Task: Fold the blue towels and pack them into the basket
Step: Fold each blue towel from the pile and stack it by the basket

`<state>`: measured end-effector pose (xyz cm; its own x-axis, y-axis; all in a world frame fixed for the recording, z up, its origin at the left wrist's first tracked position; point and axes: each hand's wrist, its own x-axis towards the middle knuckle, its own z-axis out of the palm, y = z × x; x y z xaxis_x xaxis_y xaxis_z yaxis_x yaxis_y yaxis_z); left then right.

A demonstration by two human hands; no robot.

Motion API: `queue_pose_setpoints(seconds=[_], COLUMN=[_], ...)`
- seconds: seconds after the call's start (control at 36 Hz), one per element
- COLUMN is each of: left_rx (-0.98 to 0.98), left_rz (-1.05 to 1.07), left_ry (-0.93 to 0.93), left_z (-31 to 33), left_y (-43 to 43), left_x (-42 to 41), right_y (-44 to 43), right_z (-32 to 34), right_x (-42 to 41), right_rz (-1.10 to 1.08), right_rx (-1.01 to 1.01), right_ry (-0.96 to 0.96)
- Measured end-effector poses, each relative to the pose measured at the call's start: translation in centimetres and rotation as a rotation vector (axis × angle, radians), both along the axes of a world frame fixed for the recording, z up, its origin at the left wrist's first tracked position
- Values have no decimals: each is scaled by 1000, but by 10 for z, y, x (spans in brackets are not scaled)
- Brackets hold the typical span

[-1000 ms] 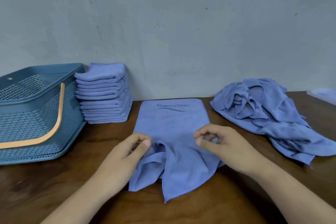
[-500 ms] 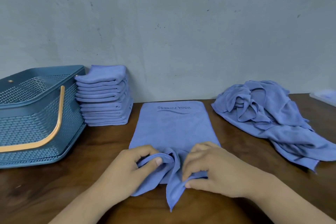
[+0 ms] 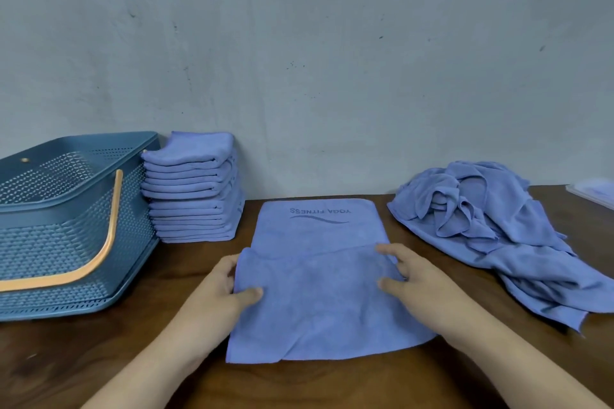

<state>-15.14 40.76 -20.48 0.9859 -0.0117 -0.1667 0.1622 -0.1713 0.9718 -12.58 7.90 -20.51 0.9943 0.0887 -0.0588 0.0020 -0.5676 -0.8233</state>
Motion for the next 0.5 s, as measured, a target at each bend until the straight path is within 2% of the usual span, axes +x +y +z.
queue_pose_setpoints(seconds=[0.11, 0.17, 0.22, 0.33, 0.42, 0.5], left_rx=[17, 42, 38, 95, 113, 21], left_rz=[-138, -218, -217, -75, -16, 73], left_ry=[142, 191, 181, -27, -156, -270], left_z=[8, 11, 12, 15, 18, 24], left_y=[13, 21, 25, 18, 8, 0], left_x=[-5, -7, -9, -9, -11, -14], right_y=[-17, -21, -22, -20, -18, -18], right_z=[10, 20, 23, 1, -7, 2], right_x=[-5, -9, -9, 5, 6, 3], right_rz=[142, 219, 176, 10, 73, 16], right_rx=[-34, 87, 170, -5, -73, 109], right_ry=[107, 273, 328, -16, -79, -93])
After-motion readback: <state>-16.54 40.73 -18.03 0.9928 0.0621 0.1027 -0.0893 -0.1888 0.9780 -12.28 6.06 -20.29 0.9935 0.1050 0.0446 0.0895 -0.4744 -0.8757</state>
